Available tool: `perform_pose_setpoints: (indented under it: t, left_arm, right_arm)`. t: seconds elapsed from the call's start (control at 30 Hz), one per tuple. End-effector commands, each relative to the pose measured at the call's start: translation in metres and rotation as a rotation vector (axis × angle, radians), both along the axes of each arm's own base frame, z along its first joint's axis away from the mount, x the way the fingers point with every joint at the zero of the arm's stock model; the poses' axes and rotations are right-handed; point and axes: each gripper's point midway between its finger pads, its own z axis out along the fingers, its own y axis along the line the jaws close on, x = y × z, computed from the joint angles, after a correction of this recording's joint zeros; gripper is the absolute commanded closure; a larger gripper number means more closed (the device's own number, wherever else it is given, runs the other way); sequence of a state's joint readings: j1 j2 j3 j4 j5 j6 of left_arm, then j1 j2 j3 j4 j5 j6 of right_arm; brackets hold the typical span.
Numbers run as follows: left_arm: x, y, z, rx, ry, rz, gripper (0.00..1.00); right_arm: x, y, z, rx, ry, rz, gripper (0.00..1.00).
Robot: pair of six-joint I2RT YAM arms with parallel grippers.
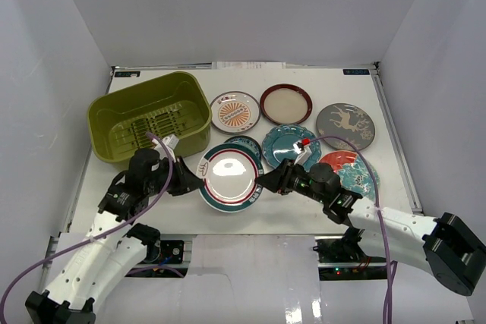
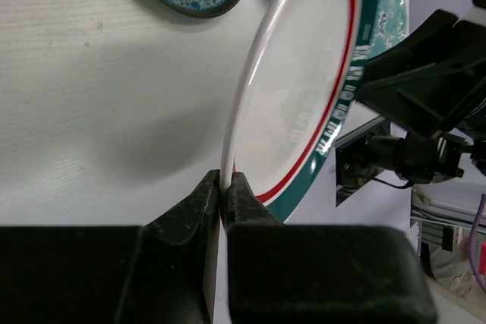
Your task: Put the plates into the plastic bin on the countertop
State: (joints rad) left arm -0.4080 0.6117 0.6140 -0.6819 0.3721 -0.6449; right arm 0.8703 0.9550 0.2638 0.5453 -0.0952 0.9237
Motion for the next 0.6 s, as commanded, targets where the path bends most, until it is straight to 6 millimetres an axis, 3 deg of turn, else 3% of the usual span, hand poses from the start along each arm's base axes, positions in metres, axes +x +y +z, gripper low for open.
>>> perform_pose_setpoints:
  t: [0.0, 0.07, 0.1, 0.17, 0.23, 0.3, 0.33, 0.4, 0.47, 0.57]
  left_arm:
    - [0.023, -0.015, 0.060, -0.131, -0.184, 0.003, 1.00]
    - [0.035, -0.016, 0.086, -0.154, -0.257, 0.030, 1.00]
    - [0.041, -0.015, 0.112, -0.170, -0.315, 0.045, 1.00]
    - [0.062, -0.012, 0.134, -0.151, -0.367, 0.104, 1.00]
    - [0.086, -0.006, 0.165, -0.135, -0.428, 0.183, 1.00]
    - [0.103, 0.002, 0.181, -0.119, -0.467, 0.262, 1.00]
    - [0.115, 0.014, 0.196, -0.098, -0.508, 0.343, 1.00]
    - [0.138, 0.030, 0.193, -0.028, -0.492, 0.456, 1.00]
    - [0.155, 0.058, 0.197, 0.031, -0.504, 0.595, 1.00]
    - [0.172, 0.097, 0.180, 0.080, -0.447, 0.727, 1.00]
  right_arm:
    - [-0.016, 0.016, 0.053, 0.144, -0.071, 0.123, 0.53]
    - [-0.013, 0.012, 0.060, 0.143, -0.092, 0.122, 0.31]
    - [-0.012, 0.011, 0.062, 0.139, -0.099, 0.117, 0.27]
    - [-0.009, 0.004, 0.077, 0.146, -0.149, 0.100, 0.19]
    - [-0.008, -0.003, 0.081, 0.125, -0.168, 0.076, 0.18]
    - [-0.008, -0.009, 0.077, 0.100, -0.178, 0.060, 0.18]
    - [-0.007, -0.013, 0.079, 0.104, -0.192, 0.038, 0.18]
    - [-0.005, -0.019, 0.070, 0.071, -0.195, 0.014, 0.20]
    - [-0.003, -0.026, 0.061, 0.031, -0.189, -0.015, 0.21]
    - [-0.002, -0.033, 0.048, -0.027, -0.196, -0.032, 0.21]
